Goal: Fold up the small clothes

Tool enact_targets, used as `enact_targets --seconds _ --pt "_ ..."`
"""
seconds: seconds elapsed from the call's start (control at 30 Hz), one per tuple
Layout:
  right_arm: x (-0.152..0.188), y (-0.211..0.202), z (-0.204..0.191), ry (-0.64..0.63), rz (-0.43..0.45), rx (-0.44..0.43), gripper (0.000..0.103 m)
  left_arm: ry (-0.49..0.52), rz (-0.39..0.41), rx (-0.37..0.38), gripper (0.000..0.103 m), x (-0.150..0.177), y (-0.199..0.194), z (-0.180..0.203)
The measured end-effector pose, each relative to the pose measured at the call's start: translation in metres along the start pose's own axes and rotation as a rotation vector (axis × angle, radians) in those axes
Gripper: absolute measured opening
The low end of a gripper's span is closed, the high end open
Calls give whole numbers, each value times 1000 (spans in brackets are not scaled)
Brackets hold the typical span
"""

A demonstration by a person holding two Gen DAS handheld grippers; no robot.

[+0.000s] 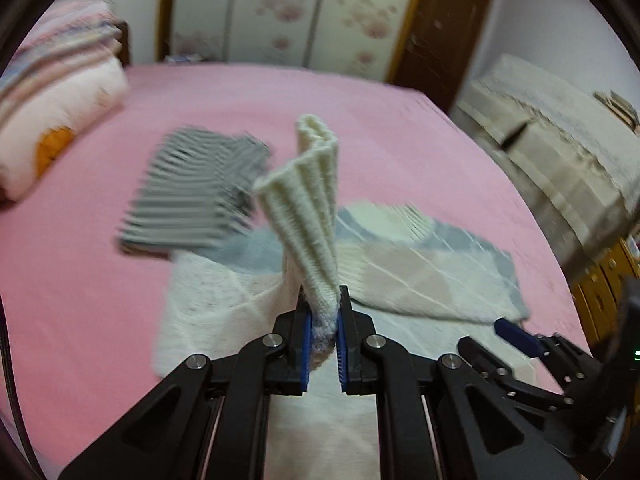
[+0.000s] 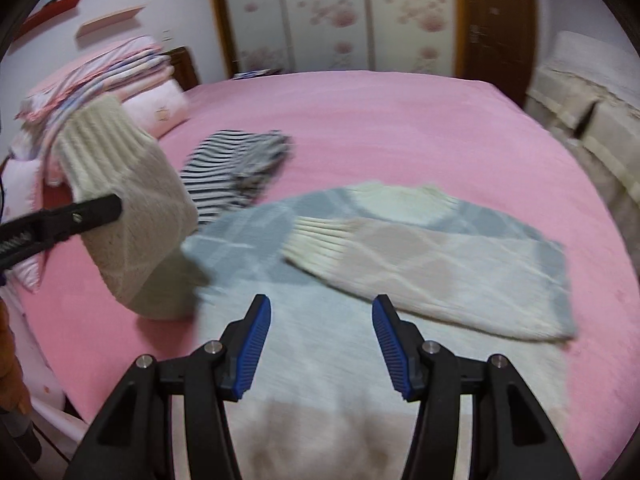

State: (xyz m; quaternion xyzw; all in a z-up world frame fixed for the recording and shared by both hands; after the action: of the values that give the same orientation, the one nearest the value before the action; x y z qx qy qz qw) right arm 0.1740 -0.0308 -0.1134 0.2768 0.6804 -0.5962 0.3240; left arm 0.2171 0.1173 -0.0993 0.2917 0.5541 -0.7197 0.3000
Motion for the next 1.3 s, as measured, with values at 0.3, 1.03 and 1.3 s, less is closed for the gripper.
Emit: enact_targets --seconds 0.3,1.03,1.3 --pt "40 -6 90 74 -70 109 53 103 -135 49 37 81 65 80" --pt "87 63 54 258 -247 -205 53 -287 -72 -201 49 167 -23 -100" --pt "78 81 30 201 -240 -241 12 -289 -57 -166 49 163 -10 -92"
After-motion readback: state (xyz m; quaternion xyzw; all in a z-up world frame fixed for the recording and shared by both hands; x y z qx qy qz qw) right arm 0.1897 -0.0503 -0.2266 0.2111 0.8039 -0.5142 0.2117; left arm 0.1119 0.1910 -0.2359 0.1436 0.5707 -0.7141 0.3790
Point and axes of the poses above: each gripper's, at about its wrist camera, not at the fingertips, and y roughly the way its jaws point, z to its right, x to its underside, the point moved 2 cm from there along y, roughly the way its jaws point, and after that the axes turned 11 degrees about z, right-handed, at the moved point
